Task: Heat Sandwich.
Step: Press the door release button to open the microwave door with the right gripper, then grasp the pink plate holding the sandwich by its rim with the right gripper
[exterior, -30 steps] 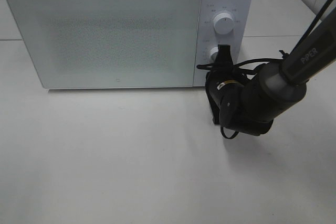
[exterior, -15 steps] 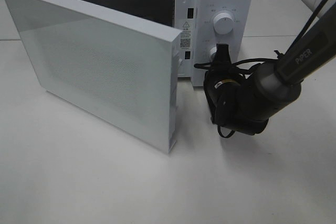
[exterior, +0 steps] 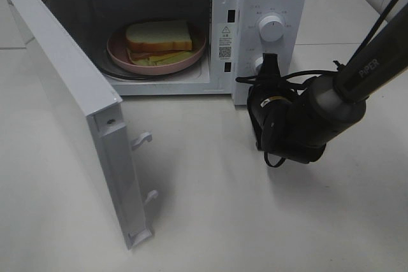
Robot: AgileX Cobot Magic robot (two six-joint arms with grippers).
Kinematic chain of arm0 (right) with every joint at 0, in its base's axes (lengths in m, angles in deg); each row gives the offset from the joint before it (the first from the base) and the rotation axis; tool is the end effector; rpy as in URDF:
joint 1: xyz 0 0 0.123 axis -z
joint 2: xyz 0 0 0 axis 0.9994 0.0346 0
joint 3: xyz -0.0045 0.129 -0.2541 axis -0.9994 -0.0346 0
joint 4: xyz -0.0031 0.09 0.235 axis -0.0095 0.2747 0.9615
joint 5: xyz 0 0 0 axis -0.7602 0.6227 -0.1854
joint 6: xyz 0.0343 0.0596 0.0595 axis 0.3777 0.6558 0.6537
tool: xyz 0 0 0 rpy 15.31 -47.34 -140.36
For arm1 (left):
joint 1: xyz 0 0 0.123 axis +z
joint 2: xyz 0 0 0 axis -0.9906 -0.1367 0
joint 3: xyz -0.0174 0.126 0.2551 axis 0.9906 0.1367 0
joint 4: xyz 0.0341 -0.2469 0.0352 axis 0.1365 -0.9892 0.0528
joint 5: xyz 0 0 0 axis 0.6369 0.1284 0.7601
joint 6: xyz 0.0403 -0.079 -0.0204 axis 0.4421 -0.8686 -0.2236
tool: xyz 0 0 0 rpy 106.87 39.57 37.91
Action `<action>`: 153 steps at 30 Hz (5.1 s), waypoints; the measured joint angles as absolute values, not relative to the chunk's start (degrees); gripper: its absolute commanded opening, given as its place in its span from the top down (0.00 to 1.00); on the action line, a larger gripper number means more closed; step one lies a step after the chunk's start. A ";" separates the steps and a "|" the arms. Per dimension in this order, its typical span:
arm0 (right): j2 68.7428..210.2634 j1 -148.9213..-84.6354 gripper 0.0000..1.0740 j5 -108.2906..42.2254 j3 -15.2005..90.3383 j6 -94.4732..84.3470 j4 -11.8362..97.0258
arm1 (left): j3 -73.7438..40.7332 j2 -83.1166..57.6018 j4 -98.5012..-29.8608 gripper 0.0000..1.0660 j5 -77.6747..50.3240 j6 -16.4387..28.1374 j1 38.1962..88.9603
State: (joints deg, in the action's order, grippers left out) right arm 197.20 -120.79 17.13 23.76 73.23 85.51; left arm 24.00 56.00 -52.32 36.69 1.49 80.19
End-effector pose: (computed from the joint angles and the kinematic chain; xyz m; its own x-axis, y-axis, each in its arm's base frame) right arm 0.3506 0.1663 0.0748 0.0465 0.9989 -0.0035 0.3243 -0.0118 0.9459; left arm -0.0086 -0.0035 0.2816 -0.4470 -0.0176 -0.8944 0.0571 0.9972 -0.0482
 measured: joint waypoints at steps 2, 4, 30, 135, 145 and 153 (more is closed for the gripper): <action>197.20 -120.79 1.00 16.67 23.88 73.23 85.51 | 24.00 56.00 -52.32 0.10 36.69 1.49 80.19; 197.14 -120.79 1.00 16.67 23.88 73.23 85.51 | 24.00 56.00 -52.32 0.10 36.69 1.49 80.19; 186.20 -120.56 1.00 7.16 16.71 73.29 78.00 | 24.00 56.00 -52.32 0.10 36.69 1.49 80.19; 164.08 -123.31 0.05 -77.87 31.67 -64.34 40.70 | 24.00 56.00 -52.32 0.10 36.69 1.49 80.19; 164.20 -123.31 0.07 -76.66 33.33 -64.56 37.38 | 24.00 56.00 -52.32 0.10 36.69 1.49 80.19; 167.52 -123.31 0.09 -76.09 39.12 -64.56 36.23 | 24.00 56.00 -52.32 0.10 36.69 1.49 80.19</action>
